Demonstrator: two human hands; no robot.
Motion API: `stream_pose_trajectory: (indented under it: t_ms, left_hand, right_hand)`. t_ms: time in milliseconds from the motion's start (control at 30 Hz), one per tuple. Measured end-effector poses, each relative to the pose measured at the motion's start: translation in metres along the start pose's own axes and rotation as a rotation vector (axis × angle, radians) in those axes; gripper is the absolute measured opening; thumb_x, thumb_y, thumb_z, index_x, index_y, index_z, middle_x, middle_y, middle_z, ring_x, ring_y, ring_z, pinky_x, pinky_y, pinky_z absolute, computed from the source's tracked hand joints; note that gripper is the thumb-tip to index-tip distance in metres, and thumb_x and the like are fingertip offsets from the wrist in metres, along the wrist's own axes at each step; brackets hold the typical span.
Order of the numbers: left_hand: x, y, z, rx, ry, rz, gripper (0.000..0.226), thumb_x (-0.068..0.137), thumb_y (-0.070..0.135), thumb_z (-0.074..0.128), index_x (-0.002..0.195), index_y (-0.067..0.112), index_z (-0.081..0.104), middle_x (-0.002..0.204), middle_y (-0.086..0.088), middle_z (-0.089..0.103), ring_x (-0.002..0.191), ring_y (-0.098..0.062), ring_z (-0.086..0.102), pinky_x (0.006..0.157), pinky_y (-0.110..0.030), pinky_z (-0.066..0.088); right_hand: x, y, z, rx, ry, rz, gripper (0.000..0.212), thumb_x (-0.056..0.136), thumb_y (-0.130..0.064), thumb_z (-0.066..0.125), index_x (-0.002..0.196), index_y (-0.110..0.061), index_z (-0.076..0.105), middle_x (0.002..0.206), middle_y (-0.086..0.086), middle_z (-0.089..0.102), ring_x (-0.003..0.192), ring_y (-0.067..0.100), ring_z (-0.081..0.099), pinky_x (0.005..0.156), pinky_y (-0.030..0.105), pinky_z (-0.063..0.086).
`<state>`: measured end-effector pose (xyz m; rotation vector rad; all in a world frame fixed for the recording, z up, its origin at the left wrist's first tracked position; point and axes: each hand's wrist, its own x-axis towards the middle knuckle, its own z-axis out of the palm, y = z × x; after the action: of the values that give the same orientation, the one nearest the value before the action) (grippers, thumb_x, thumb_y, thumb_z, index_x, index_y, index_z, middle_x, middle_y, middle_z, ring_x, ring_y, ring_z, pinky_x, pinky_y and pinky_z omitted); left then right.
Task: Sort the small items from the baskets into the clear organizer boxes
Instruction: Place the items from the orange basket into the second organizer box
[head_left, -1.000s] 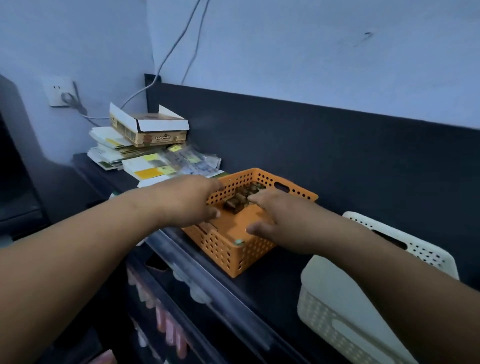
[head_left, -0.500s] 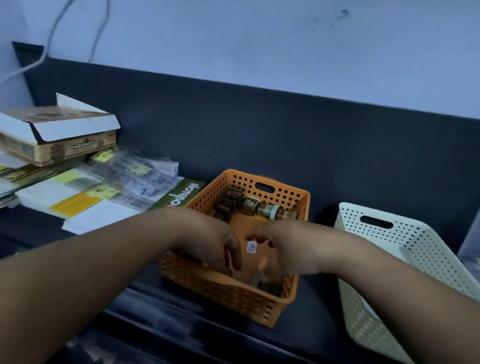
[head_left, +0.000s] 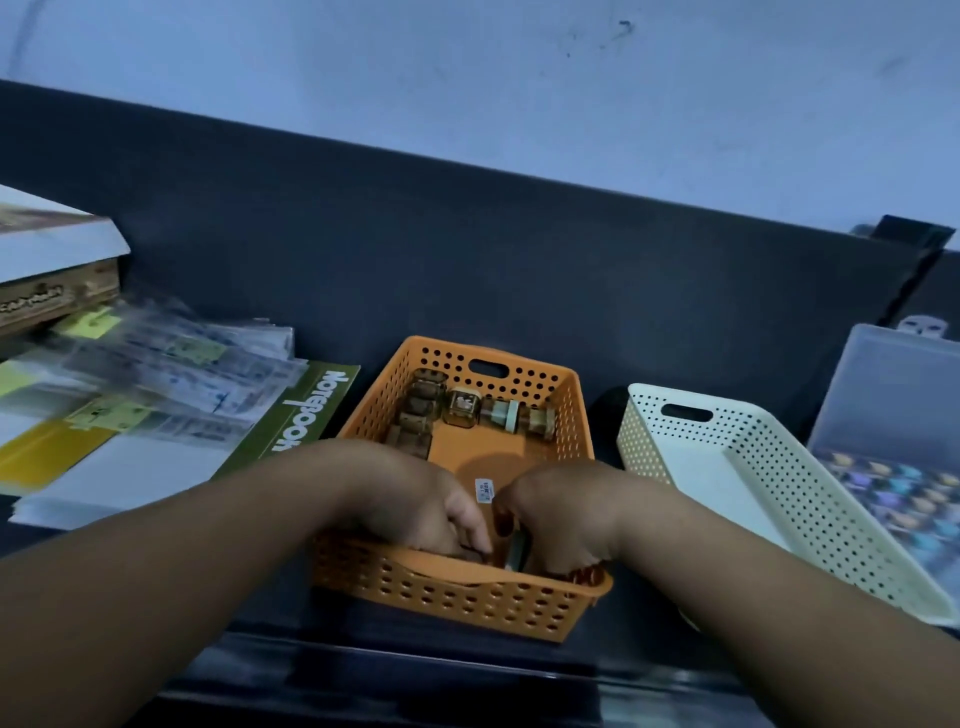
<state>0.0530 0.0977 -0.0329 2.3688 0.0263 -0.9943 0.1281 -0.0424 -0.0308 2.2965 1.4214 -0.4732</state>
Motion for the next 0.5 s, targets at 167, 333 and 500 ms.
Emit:
stream_pose_trajectory:
  t_ms: [167, 333, 500]
  left_hand:
    - [0.006, -0.004, 0.003, -0.066, 0.104, 0.042, 0.03, 0.095, 0.017, 0.052, 0.121, 0.03, 0.058, 0.121, 0.002, 0.06, 0.111, -0.016, 0.057, 0.103, -0.041, 0.042]
    - [0.013, -0.013, 0.001, -0.271, 0.279, 0.03, 0.028, 0.096, 0.012, 0.049, 0.114, 0.03, 0.06, 0.112, -0.001, 0.06, 0.102, -0.018, 0.059, 0.086, -0.033, 0.051]
    - [0.009, -0.012, -0.006, -0.426, 0.441, 0.06, 0.024, 0.098, 0.014, 0.045, 0.099, 0.031, 0.061, 0.119, -0.002, 0.053, 0.103, -0.022, 0.058, 0.075, -0.028, 0.056]
  right_hand:
    - [0.0, 0.002, 0.001, 0.086, 0.107, 0.015, 0.028, 0.083, -0.029, 0.067, 0.11, -0.029, 0.059, 0.094, -0.005, 0.063, 0.086, 0.017, 0.06, 0.077, 0.036, 0.056]
    - [-0.006, 0.001, 0.0, 0.219, 0.195, 0.034, 0.039, 0.079, -0.034, 0.074, 0.114, -0.032, 0.057, 0.099, -0.008, 0.063, 0.089, 0.015, 0.059, 0.077, 0.033, 0.053]
    - [-0.007, 0.004, -0.002, 0.495, 0.331, 0.077, 0.042, 0.075, -0.03, 0.079, 0.111, -0.034, 0.056, 0.098, -0.01, 0.064, 0.09, 0.008, 0.061, 0.082, 0.033, 0.055]
